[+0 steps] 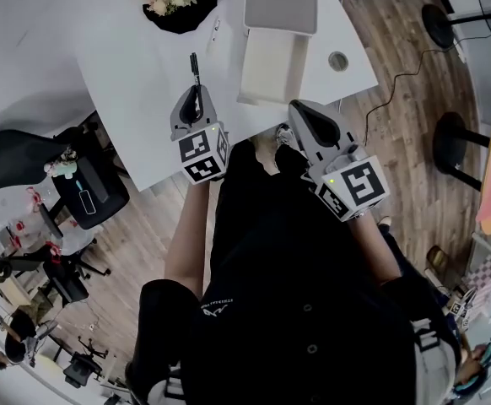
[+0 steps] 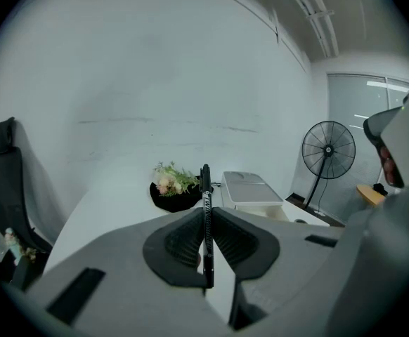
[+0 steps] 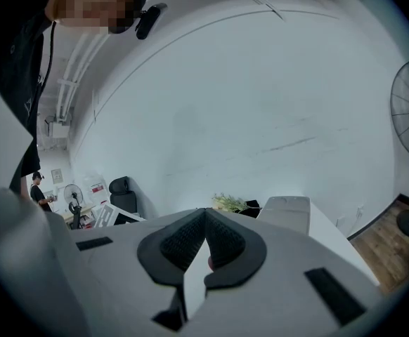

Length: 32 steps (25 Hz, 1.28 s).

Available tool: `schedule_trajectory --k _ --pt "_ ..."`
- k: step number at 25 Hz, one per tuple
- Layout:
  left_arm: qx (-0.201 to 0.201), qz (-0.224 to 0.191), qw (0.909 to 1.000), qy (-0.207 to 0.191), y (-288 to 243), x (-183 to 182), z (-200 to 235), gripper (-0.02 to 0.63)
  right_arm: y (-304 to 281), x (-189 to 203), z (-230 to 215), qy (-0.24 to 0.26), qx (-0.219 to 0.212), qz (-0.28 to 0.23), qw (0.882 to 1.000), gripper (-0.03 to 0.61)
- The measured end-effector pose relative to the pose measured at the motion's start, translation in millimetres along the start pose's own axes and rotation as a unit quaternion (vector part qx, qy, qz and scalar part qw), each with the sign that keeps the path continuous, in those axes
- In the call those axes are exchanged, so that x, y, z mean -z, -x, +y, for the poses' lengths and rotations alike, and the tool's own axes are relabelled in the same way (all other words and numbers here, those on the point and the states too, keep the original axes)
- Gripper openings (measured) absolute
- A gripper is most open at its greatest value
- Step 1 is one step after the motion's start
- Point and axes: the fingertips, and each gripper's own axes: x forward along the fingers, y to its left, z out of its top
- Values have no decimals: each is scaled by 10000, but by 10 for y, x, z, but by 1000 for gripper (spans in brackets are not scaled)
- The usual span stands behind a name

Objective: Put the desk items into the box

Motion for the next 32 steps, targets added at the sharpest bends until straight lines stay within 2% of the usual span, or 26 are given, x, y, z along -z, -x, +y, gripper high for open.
schedule_trajectory --k 11,18,22,32 --pt "-176 -951 9953 -88 694 -588 -455 46 300 -130 -98 164 -443 -257 9986 -2" --pt "-58 -1516 9881 -259 1168 -868 -815 46 536 -194 -209 210 -574 -382 9974 -2" --pt "-12 -1651 9862 -103 1382 -900 -977 46 655 -197 -259 242 -626 -424 9968 -2" --pt "-39 -1950 9808 -41 1785 -827 -1376 46 905 -207 -403 350 -696 -495 9957 -2"
